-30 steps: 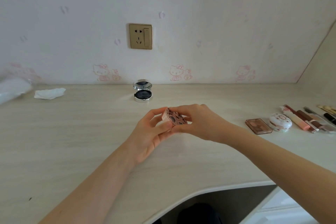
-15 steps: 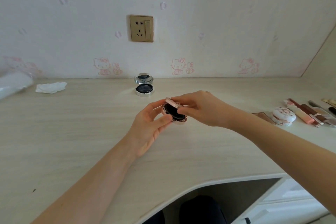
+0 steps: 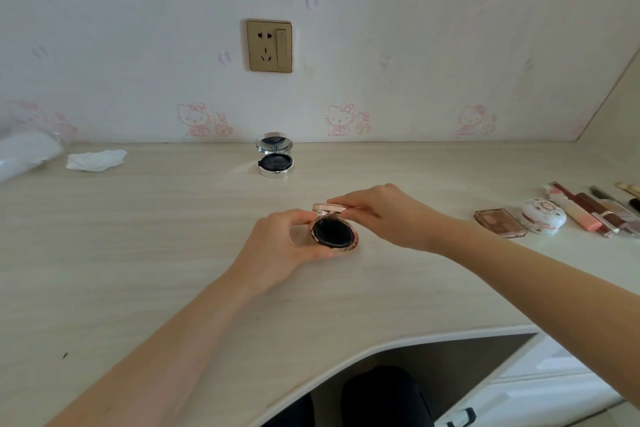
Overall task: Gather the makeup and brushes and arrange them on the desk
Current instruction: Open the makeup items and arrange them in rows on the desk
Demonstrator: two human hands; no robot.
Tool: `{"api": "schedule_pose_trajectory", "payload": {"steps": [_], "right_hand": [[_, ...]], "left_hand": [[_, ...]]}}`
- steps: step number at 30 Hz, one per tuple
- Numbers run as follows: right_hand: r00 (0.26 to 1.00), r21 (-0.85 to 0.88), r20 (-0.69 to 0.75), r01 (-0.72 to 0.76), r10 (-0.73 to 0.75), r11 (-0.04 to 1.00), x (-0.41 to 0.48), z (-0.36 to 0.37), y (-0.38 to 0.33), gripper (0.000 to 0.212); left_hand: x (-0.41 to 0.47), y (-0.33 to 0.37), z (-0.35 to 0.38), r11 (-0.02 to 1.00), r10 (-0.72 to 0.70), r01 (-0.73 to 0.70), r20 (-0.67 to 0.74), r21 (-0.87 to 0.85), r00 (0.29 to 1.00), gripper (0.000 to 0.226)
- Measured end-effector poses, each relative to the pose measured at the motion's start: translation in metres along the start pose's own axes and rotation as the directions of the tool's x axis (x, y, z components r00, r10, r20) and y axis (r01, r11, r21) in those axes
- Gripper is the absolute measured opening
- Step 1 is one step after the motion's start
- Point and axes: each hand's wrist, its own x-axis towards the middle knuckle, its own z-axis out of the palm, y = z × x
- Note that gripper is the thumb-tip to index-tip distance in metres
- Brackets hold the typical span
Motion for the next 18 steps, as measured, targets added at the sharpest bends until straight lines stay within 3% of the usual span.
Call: {"api": "schedule_pose_trajectory", "payload": {"steps": [5,13,18], "right_hand": [[1.000,-0.002,-0.007,0.016,-0.016,1.000,0.002,0.006,-0.004,0.030],[0.999,-0.034,0.029,0.026,-0.025,0.999,0.019,0.000,0.000,0.028],[0.996,-0.041,0.077,-0.040,0.043,0.998,0.029,-0.008,-0.004,0.028]], "left_hand": [[-0.007,0.001,0.003,0.990,0.048,-0.043,-0.030,0.136,0.998,0.055],[-0.010,-0.011,0.010,0.979,0.102,-0.090,-0.057,0.184,0.993,0.056],[-0.007,-0.016,0.012,0.973,0.128,-0.115,-0.051,0.200,0.990,0.054]]}}
